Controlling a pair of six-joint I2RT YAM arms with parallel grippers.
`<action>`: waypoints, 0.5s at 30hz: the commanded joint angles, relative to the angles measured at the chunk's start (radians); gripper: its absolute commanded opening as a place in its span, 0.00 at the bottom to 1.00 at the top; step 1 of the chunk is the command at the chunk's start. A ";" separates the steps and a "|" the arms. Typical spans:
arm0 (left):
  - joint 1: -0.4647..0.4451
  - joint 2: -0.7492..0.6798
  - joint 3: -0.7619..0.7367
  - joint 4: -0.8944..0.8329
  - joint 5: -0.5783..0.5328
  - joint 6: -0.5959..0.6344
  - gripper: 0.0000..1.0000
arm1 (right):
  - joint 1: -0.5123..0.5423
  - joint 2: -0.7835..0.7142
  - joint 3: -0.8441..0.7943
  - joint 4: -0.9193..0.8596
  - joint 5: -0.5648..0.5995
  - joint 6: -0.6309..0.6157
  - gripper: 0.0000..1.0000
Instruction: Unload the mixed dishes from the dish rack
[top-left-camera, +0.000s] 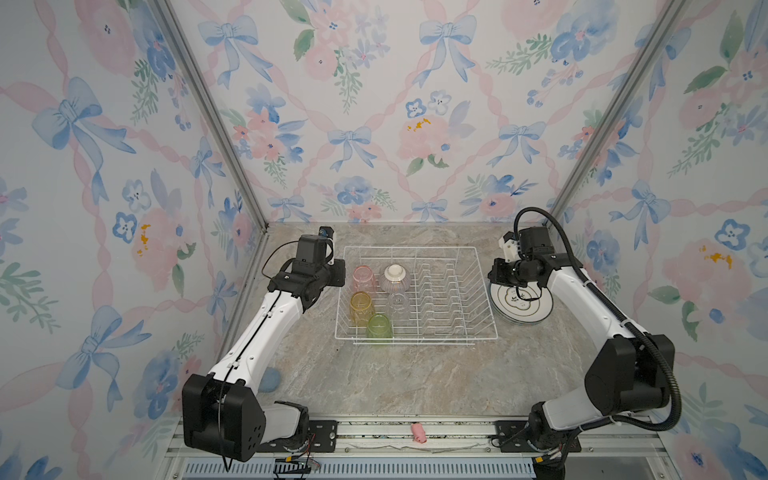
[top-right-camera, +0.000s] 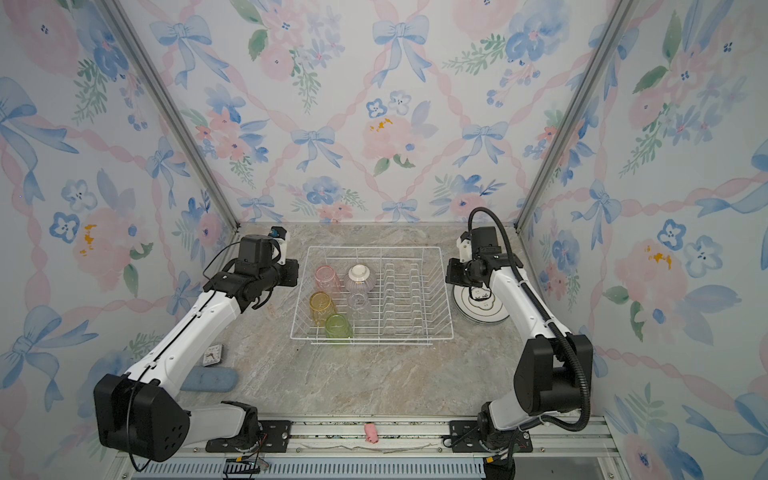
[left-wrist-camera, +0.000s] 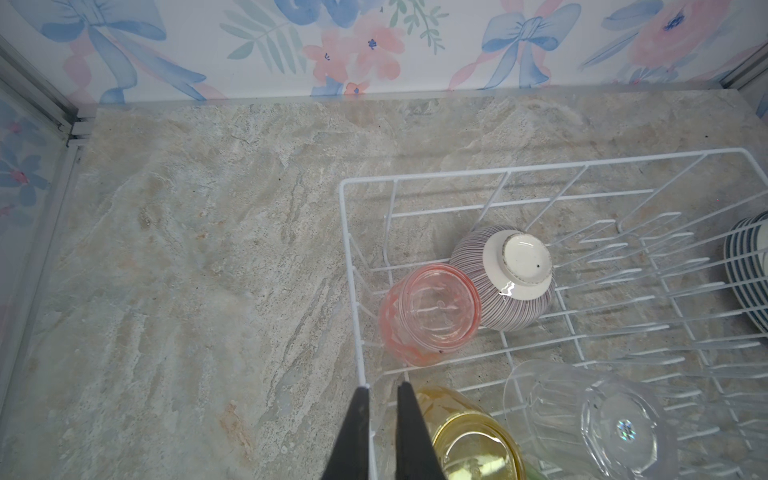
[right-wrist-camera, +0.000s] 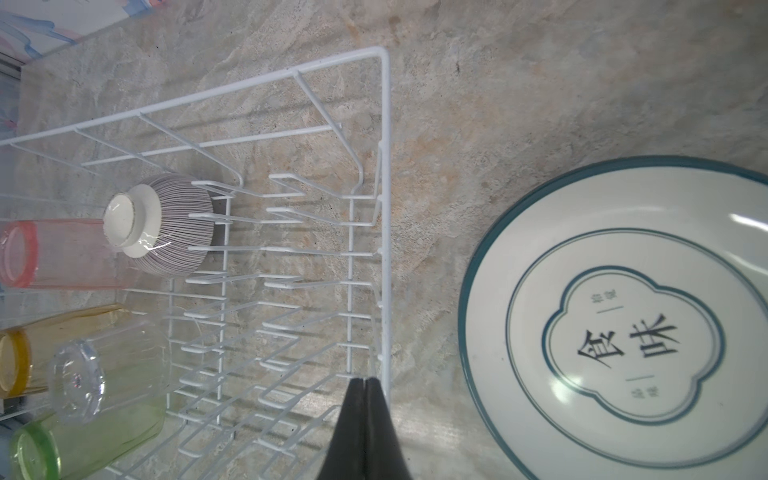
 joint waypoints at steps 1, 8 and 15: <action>-0.037 0.031 0.044 -0.040 0.020 0.021 0.11 | 0.001 -0.039 0.015 -0.078 0.027 0.004 0.00; -0.070 0.098 0.112 -0.072 0.051 0.024 0.10 | 0.002 -0.089 -0.018 -0.089 0.043 0.014 0.00; -0.110 0.196 0.174 -0.122 0.071 0.022 0.06 | 0.011 -0.085 -0.033 -0.086 0.042 0.018 0.00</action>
